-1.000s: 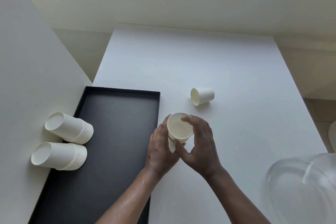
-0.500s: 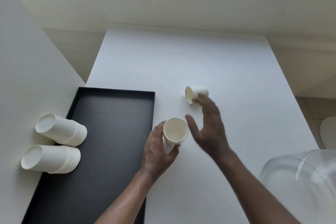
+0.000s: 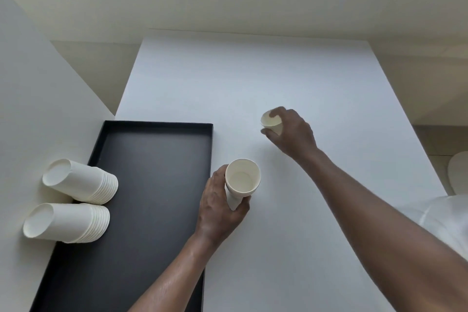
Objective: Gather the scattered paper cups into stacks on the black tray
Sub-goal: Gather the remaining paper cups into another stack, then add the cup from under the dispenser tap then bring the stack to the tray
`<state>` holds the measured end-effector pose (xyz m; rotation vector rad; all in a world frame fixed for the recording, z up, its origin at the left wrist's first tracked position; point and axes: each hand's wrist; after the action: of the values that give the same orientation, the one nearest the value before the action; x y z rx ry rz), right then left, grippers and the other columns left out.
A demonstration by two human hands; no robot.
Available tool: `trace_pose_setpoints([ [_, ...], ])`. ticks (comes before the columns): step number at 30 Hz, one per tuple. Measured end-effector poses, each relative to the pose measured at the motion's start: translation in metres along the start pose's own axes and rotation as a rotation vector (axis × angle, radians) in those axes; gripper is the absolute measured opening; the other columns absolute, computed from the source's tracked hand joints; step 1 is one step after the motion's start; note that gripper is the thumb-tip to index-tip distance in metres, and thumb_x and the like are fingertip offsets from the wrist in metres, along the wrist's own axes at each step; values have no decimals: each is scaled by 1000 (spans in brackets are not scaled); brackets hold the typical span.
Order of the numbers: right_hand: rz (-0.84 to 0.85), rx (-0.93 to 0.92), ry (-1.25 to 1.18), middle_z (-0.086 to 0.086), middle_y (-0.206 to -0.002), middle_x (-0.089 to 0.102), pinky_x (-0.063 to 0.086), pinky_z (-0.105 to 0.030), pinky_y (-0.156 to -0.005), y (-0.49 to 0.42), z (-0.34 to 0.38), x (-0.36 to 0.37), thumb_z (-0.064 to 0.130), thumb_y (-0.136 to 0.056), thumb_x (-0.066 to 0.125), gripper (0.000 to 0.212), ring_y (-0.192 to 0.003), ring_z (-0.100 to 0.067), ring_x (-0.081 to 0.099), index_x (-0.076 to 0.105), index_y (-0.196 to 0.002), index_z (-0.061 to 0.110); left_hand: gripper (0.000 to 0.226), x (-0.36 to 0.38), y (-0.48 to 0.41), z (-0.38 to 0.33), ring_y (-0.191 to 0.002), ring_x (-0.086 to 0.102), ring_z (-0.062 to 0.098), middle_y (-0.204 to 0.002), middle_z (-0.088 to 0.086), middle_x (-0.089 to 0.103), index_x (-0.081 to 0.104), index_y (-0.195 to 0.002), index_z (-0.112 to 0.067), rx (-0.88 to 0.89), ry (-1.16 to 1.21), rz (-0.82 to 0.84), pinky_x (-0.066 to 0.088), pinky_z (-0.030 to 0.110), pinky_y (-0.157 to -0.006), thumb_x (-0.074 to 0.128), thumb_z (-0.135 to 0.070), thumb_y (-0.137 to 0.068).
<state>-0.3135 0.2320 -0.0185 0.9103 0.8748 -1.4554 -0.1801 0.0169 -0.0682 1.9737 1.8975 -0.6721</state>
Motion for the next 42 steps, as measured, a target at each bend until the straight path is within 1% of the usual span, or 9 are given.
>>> trace_pose_setpoints([
  [2, -127, -13, -417, 9, -126, 63, 52, -27, -88, 29, 19, -16, 43, -85, 76, 57, -107, -18, 63, 51, -135, 31, 73, 0, 1, -1, -122, 55, 13, -135, -7, 56, 48, -143, -14, -8, 16, 7, 45, 24, -101, 82, -19, -78],
  [5, -248, -199, -658, 26, -144, 51, 51, -16, -93, 81, 53, -30, 44, -86, 75, 73, -120, -3, 61, 39, -149, 35, 78, 1, 2, -3, -122, 58, 16, -138, -8, 56, 45, -144, -18, -35, 37, 8, 52, 35, -99, 84, -22, -77],
  [10, -187, -295, -529, 4, -144, 56, 46, -30, -107, 126, 68, -7, 31, -86, 80, 79, -130, -9, 54, 43, -153, 13, 71, 3, 0, -7, -112, 62, 10, -129, -17, 57, 40, -139, -30, -39, 43, 0, 51, 21, -90, 81, -29, -81],
  [13, -188, -307, -402, 1, -142, 58, 45, -40, -108, 134, 64, 10, 28, -82, 81, 77, -132, -17, 53, 47, -150, 14, 62, 9, 0, -4, -108, 61, 6, -120, -17, 61, 46, -134, -29, -66, 38, -21, 54, 28, -90, 79, -26, -82],
  [16, -173, -303, -299, 1, -146, 55, 42, -42, -110, 139, 58, 25, 33, -82, 78, 77, -137, -18, 49, 47, -150, 16, 61, 11, 2, -4, -104, 55, -6, -112, -29, 55, 44, -132, -36, -90, 22, -14, 41, 5, -85, 75, -35, -79],
  [26, -18, -206, -383, 3, -165, 31, 35, -43, -119, 163, 42, 31, 48, -90, 68, 87, -153, -11, 27, 25, -160, 22, 57, 12, 6, -16, -100, 64, -1, -112, -25, 63, 45, -119, -51, -156, 107, 46, 53, 24, -75, 75, -53, -70],
  [33, -73, 7, -542, 13, -161, 33, 35, -19, -110, 216, 32, 16, 60, -88, 64, 91, -145, -1, 34, 18, -161, 32, 61, 16, 38, -34, -101, 65, 0, -114, -25, 64, 44, -115, -59, -177, 165, 161, 51, 24, -74, 83, -40, -72],
  [38, -99, 231, -563, 14, -157, 36, 41, -25, -106, 274, 10, 12, 60, -89, 63, 85, -142, -7, 41, 21, -158, 38, 60, 27, 73, -48, -109, 66, 16, -124, -13, 62, 47, -127, -42, -126, 190, 267, 58, 44, -85, 83, -33, -80],
  [42, -119, 391, -612, 13, -153, 41, 39, -18, -104, 315, -4, 12, 59, -90, 64, 80, -134, -3, 46, 24, -157, 39, 64, 35, 97, -55, -115, 61, 14, -128, -11, 60, 47, -133, -32, -71, 165, 302, 56, 40, -89, 83, -31, -81],
])
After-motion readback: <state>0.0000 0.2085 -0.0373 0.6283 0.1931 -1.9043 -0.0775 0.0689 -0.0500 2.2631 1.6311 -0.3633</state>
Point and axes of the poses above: each hand's wrist, its own y-axis away from the middle knuckle, its own x-axis out of the palm, z = x × y
